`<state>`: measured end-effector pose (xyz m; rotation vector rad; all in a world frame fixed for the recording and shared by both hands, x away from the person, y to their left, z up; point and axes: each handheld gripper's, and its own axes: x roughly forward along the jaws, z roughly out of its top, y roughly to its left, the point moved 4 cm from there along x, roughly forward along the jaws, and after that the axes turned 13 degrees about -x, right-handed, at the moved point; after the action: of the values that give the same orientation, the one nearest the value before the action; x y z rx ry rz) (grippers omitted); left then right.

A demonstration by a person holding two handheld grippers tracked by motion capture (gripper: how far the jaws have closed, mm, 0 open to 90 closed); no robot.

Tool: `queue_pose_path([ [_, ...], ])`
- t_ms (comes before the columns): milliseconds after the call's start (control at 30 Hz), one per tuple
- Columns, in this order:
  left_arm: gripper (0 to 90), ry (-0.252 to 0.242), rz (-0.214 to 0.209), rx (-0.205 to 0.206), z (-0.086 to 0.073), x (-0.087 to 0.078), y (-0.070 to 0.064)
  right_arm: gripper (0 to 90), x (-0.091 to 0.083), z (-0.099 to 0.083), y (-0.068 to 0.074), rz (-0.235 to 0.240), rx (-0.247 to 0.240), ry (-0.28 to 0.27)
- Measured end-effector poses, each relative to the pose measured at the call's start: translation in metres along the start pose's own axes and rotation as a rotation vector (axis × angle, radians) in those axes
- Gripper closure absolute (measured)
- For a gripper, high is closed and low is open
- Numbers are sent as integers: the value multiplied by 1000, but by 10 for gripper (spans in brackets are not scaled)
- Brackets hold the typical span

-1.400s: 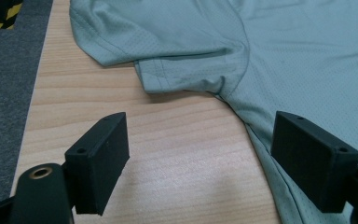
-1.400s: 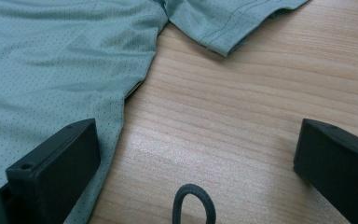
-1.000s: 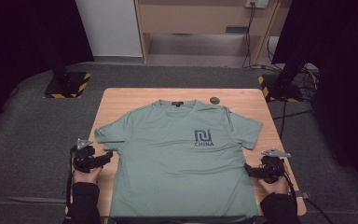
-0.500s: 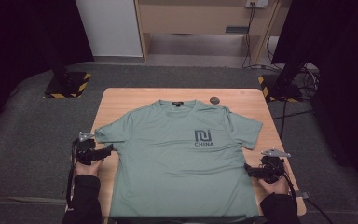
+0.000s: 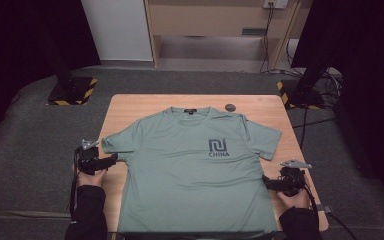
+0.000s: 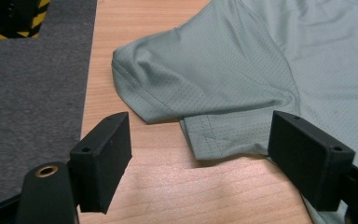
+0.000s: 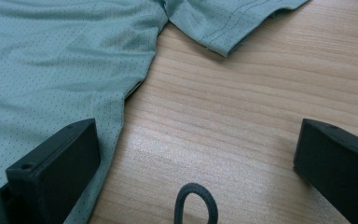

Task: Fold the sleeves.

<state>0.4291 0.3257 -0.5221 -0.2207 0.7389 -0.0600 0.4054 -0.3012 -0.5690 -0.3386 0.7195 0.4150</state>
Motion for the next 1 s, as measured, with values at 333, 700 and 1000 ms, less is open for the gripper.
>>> queue_pose_path([
  [333,199,9,-12,41,25,-8,-5,3,0,0,0,0,0,0],
  [700,201,7,2,55,40,8,-4,3,0,0,0,0,0,0],
  [1000,210,7,16,39,41,31,7,3,0,0,0,0,0,0],
])
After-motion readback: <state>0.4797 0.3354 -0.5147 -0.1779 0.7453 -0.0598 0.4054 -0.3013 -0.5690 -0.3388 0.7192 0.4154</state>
